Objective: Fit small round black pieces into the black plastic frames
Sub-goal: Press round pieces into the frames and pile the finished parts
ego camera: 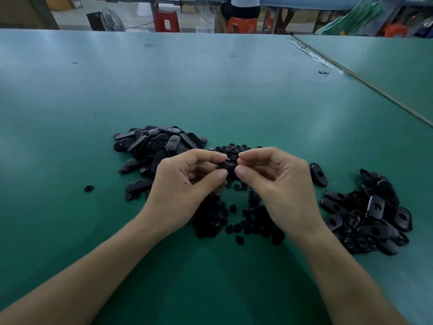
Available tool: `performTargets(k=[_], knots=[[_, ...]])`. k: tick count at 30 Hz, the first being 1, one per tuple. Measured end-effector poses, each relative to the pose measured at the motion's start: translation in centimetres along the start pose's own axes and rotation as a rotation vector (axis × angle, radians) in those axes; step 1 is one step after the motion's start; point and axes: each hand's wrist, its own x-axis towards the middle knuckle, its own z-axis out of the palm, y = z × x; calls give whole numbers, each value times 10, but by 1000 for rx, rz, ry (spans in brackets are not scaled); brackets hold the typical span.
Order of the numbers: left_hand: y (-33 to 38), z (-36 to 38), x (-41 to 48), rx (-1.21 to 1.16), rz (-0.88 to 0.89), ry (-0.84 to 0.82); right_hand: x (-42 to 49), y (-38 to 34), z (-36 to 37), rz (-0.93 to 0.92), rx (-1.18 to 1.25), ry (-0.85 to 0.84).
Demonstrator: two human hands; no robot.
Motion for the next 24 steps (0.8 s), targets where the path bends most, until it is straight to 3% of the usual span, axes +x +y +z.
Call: performTargets(k=[5,15,19,24], knots=[[1,1,0,-22,13,20,-1,5,0,11,-189,-18],[0,1,0,-56,12,-15,-3,3,4,18,-101,-73],[0,2,1,-115,-1,39,-3,5,-2,-87,-508,48],[-2,2,3,-70,16,85,-4,7,-8,-59,-860,-80]])
